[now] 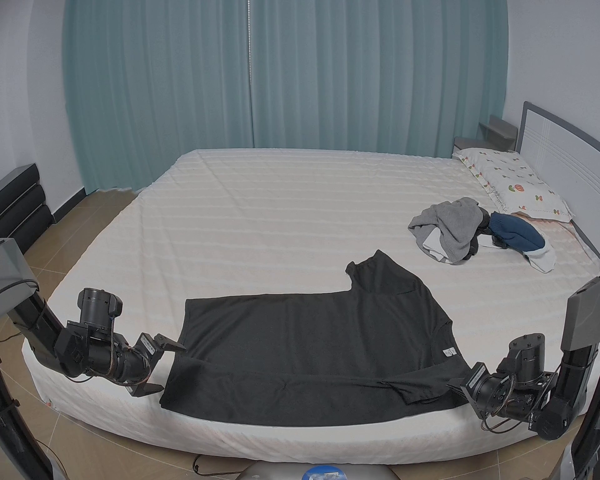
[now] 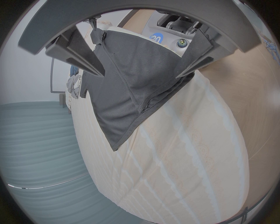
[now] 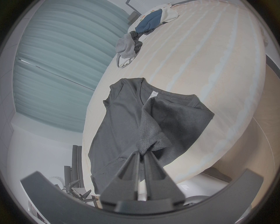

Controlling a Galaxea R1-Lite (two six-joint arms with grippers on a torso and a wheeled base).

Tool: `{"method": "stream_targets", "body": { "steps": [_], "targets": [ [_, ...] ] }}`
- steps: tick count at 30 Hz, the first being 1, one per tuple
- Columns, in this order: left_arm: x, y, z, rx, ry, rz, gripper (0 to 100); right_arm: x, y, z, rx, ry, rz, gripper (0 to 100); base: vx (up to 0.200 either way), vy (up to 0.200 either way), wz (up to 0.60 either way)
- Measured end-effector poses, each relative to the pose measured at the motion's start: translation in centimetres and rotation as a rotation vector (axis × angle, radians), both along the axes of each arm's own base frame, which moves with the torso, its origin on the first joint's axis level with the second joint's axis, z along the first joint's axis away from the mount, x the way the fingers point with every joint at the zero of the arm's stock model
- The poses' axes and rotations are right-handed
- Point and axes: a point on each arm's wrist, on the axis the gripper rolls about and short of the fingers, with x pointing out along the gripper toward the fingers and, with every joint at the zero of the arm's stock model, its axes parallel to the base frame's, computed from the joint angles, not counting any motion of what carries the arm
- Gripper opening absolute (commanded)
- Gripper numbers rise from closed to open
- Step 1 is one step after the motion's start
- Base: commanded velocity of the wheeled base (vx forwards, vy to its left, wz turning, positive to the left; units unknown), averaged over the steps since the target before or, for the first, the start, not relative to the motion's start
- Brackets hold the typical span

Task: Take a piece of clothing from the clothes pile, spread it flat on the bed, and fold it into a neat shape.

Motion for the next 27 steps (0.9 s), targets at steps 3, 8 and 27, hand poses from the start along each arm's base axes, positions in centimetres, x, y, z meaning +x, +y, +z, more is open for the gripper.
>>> {"method": "stream_targets", "body": {
  "steps": [3, 8, 27],
  "targets": [
    [0.0, 0.0, 0.0, 0.0, 0.0, 0.0, 100, -0.1, -0.1, -0.6, -0.041, 0.033, 0.021, 100, 0.0, 0.0, 0.0],
    [0.0, 0.0, 0.0, 0.0, 0.0, 0.0, 100, 0.0, -0.6, -0.9, -0.078, 0.037, 0.028, 100, 0.0, 0.0, 0.0],
    [0.0, 0.0, 0.0, -0.001, -0.001, 0.001, 100, 4.1, -2.8, 0.1, -0.087, -0.103, -0.002, 100, 0.0, 0.0, 0.0]
  ]
}}
